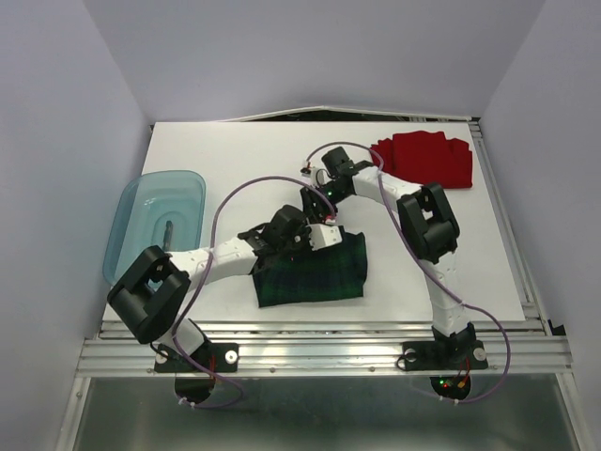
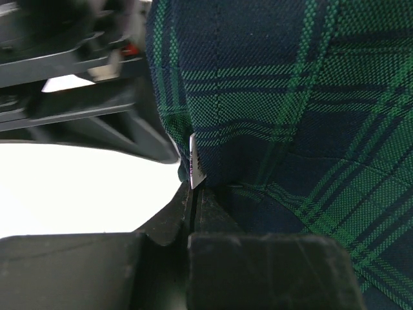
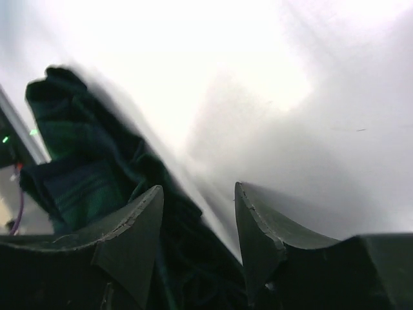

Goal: Fold and stack the skirts
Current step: Fold the skirt

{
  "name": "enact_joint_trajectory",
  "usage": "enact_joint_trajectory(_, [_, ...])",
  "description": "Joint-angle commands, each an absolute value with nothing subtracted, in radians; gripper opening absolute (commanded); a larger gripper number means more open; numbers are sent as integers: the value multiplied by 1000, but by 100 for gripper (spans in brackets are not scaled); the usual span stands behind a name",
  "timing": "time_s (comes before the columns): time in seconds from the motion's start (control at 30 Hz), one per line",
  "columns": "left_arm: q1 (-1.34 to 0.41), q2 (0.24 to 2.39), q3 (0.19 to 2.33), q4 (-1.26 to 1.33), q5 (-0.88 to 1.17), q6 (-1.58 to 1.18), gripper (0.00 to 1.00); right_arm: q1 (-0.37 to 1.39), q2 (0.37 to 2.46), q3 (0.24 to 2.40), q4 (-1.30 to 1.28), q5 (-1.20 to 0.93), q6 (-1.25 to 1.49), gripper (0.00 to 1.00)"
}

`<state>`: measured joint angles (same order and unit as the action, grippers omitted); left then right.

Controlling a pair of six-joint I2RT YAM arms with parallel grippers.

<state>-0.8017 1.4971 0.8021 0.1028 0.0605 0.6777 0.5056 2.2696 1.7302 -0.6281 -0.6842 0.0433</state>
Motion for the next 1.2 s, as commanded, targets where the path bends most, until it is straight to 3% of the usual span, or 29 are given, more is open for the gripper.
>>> enact_joint_trajectory(0.0, [-813, 1509, 785, 126, 54, 689, 0, 509, 2238, 1787, -581, -454, 110, 55])
enact_joint_trajectory(0.17, [-813, 1537, 793, 101, 54, 673, 0, 476, 2246, 1838, -583, -453, 118, 50])
enact_joint_trajectory(0.37, [-813, 1502, 817, 74, 46, 660, 0, 456, 2270, 1800, -586, -584, 114, 15])
enact_joint_trajectory(0.47, [-813, 1488, 856, 45, 23, 658, 0, 456, 2296, 1770, -598, -684, 114, 10])
enact_joint_trajectory(0.9, [-801, 1554, 894, 64, -113, 666, 0, 476, 2347, 1684, -618, -692, 41, 9])
enact_joint_trajectory(1.17, [-764, 1687, 910, 74, -61, 693, 0, 476, 2306, 1701, -624, -628, 64, 12])
